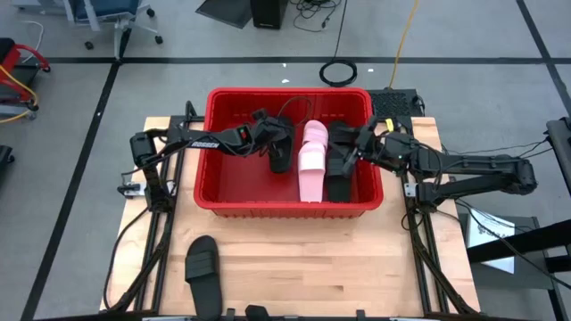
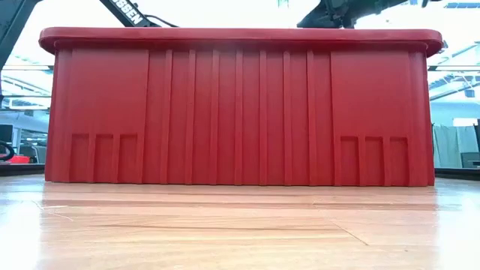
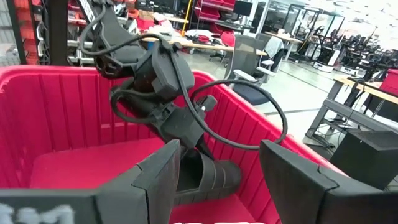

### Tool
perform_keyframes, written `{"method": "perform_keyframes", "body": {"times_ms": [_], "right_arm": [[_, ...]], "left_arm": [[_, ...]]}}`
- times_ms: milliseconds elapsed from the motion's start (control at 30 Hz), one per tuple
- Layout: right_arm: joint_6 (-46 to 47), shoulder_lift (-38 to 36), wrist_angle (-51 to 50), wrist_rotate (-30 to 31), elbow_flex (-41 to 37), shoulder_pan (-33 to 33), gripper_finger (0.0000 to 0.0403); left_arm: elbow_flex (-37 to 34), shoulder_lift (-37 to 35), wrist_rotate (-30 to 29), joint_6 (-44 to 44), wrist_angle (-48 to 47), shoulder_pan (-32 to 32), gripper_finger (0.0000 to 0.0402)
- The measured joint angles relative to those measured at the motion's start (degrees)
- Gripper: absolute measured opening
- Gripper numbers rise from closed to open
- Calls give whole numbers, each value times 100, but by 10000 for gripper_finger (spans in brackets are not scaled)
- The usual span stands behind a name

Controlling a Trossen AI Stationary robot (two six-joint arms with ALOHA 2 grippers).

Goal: Pick and place slides into bin
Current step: Put the black slide into the red bin

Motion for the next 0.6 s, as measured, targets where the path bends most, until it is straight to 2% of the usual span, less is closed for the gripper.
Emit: {"method": "perform_keyframes", "body": {"times_ms": [500, 600], "right_arm": [[0, 341, 8, -2, 0, 0, 210], [0, 339, 9, -2, 0, 0, 210]], "left_arm": [[0, 94, -78, 92, 185, -113, 24], [0, 94, 79, 149, 314, -82, 26]]}}
